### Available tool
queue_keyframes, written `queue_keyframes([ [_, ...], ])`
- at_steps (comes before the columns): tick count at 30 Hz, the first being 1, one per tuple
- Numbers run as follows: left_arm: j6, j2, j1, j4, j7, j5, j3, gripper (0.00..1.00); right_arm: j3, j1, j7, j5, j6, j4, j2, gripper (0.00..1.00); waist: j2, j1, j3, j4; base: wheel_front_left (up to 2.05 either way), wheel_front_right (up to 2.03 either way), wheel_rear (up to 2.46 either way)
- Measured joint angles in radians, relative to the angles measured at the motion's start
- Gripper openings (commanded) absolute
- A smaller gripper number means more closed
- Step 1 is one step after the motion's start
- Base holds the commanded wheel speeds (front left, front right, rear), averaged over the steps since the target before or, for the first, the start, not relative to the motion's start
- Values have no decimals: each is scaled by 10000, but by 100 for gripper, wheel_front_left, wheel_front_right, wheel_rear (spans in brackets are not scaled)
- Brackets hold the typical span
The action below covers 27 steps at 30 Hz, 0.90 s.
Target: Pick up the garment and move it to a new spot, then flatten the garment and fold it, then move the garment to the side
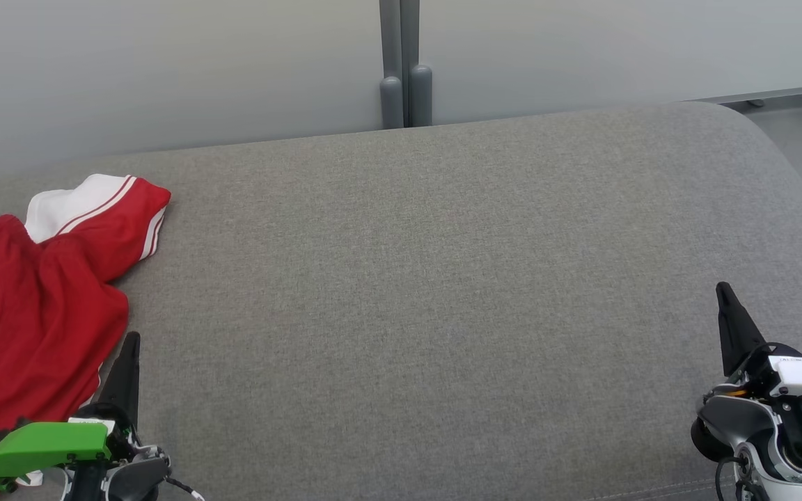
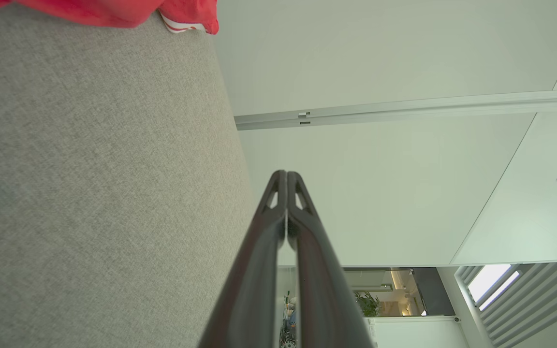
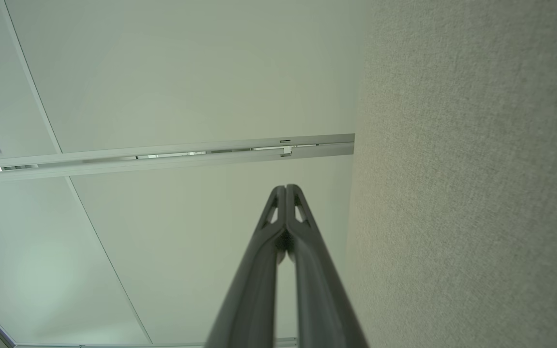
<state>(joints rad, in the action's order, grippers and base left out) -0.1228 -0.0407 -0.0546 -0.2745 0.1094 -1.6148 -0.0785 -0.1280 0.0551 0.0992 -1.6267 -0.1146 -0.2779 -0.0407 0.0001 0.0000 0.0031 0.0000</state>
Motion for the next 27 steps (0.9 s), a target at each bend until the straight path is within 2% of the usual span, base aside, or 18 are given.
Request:
queue_keyframes([
  [27, 0, 2, 0, 0, 0, 0, -2, 0, -2, 0, 0, 0, 0, 0, 2, 0, 0, 0, 0, 0, 0, 0, 0],
])
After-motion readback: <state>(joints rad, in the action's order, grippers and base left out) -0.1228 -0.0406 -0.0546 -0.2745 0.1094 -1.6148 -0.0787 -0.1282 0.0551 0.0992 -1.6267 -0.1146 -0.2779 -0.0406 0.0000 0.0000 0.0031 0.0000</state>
